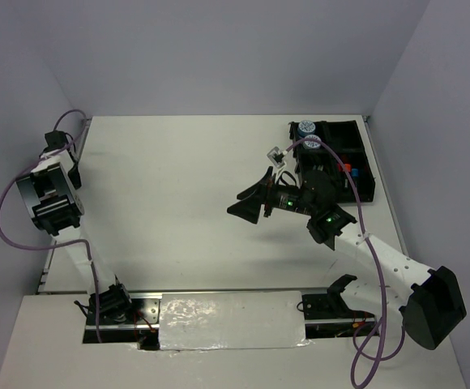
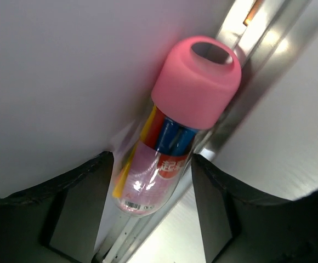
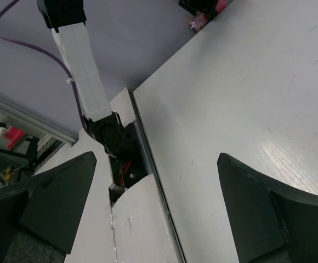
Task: Sort the stationery into containers
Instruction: Move the stationery to the center of the board.
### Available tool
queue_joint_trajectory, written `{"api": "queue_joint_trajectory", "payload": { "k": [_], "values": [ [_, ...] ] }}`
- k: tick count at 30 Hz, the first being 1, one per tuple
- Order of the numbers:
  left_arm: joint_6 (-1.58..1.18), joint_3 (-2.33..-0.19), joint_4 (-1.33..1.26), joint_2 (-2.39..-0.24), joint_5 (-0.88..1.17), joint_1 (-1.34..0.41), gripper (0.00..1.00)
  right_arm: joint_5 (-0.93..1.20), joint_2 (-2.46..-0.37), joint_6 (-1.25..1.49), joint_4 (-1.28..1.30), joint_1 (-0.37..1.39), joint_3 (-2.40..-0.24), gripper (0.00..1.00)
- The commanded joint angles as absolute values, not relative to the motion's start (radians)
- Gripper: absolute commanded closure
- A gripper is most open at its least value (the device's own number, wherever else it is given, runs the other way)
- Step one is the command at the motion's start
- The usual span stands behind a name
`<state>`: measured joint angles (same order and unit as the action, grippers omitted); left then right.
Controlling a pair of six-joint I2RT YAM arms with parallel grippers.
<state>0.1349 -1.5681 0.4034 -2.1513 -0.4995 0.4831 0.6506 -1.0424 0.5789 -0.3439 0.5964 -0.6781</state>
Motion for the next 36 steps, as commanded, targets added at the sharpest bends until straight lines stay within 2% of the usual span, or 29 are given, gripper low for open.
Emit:
{"api": "queue_joint_trajectory", "payload": {
  "k": [1,2,7,9,12,15,18,20,22,26,36],
  "values": [
    [0.138,-1.571,0.453,-2.23,-0.46,0.531,0.25,0.65,-1.025,0.577,-0.387,0.604,-0.673,0.0],
    [0.138,-1.574,0.454,-2.238,-0.456,0.532,0.22,0.65,-1.025,0.577,-0.387,0.604,-0.673,0.0],
    [0.138,-1.572,0.469,-2.304,-0.433,0.534,0.21,0.64,-1.026,0.569,-0.374,0.603,-0.675,0.0],
    [0.143,-1.571,0.471,-2.318,-0.414,0.532,0.23,0.638,-1.029,0.566,-0.371,0.604,-0.678,0.0],
    [0.152,-1.577,0.469,-2.319,-0.399,0.537,0.31,0.637,-1.031,0.568,-0.373,0.604,-0.676,0.0],
    [0.153,-1.601,0.486,-2.332,-0.377,0.538,0.44,0.64,-1.037,0.568,-0.371,0.604,-0.68,0.0],
    [0.153,-1.605,0.489,-2.333,-0.373,0.538,0.71,0.63,-1.037,0.566,-0.37,0.604,-0.68,0.0],
    [0.147,-1.605,0.489,-2.335,-0.373,0.538,0.78,0.632,-1.039,0.566,-0.37,0.603,-0.68,0.0],
    [0.137,-1.606,0.495,-2.335,-0.353,0.538,1.0,0.634,-1.042,0.568,-0.37,0.604,-0.683,0.0],
    [0.106,-1.617,0.511,-2.323,-0.318,0.534,1.0,0.632,-1.04,0.566,-0.368,0.606,-0.683,0.0],
    [0.041,-1.608,0.468,-2.131,-0.233,0.485,1.0,0.618,-1.029,0.558,-0.357,0.603,-0.683,0.0]
  ]
}}
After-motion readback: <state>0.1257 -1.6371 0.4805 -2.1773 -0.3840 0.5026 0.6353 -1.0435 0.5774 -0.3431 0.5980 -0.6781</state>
